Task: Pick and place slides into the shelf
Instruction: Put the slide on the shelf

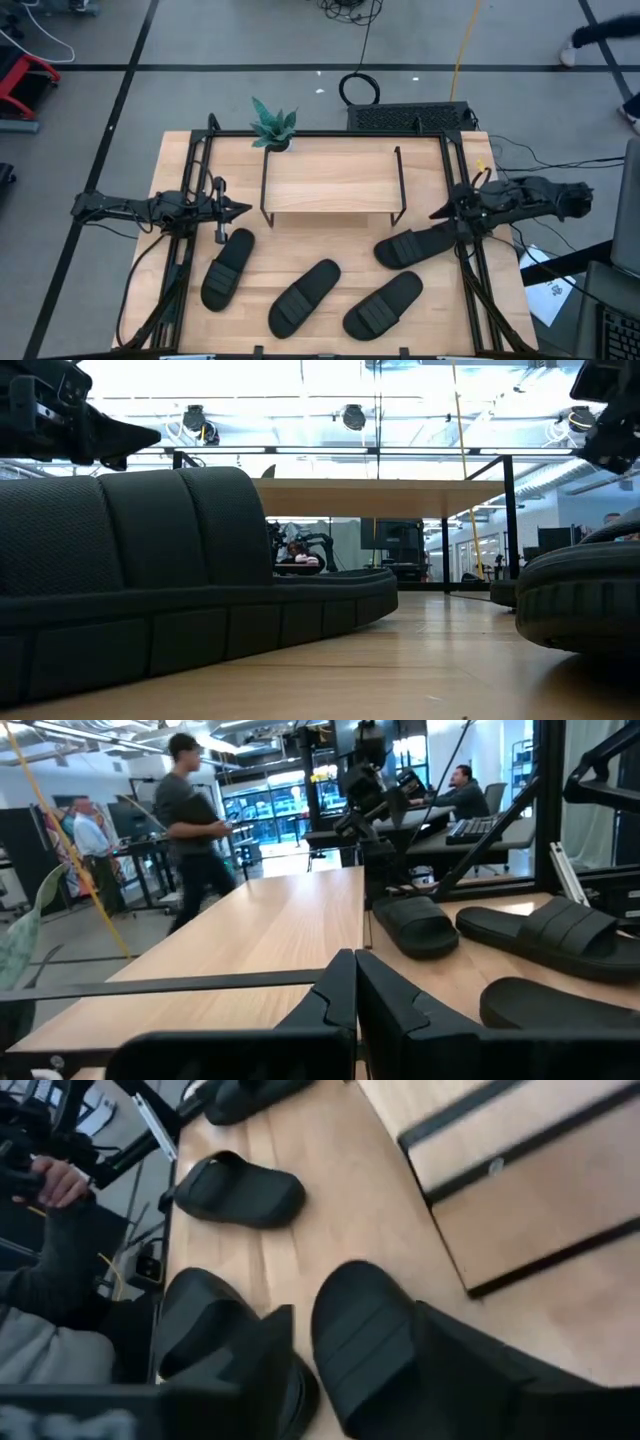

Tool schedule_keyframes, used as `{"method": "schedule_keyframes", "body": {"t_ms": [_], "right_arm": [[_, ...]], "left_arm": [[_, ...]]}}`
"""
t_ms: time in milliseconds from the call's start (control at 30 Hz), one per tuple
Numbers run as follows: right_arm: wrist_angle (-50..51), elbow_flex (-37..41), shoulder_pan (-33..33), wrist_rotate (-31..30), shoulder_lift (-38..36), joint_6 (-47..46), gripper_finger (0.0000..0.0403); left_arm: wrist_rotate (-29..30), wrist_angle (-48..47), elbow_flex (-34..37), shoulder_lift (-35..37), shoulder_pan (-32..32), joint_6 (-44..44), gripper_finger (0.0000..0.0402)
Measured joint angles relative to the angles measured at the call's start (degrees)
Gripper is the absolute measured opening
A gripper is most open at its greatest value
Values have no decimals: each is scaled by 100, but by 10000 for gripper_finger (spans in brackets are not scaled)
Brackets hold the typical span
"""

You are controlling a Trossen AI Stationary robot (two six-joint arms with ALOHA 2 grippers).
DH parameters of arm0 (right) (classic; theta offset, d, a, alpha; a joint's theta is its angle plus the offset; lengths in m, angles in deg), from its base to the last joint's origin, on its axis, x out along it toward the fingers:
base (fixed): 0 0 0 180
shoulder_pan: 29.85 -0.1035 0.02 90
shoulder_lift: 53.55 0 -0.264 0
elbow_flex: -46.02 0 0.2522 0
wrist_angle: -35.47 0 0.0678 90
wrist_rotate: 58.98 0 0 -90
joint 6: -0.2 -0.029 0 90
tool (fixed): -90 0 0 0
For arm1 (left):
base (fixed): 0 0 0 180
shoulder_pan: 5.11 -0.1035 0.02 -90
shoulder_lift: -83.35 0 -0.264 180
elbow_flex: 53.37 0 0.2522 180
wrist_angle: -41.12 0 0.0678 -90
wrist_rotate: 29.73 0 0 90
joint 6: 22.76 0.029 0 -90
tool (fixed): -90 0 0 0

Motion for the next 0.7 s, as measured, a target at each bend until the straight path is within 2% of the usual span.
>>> {"method": "schedule_keyframes", "body": {"t_ms": [100,233,700], "right_arm": [[0,169,0,156,2,-271,254],[4,519,0,192,4,-572,278],[-1058,1550,0,425,29,-1273,279]], "left_arm": [[2,-33,0,2,2,0,8],[1,-51,0,0,0,0,8],[0,-86,0,0,1,2,8]]}}
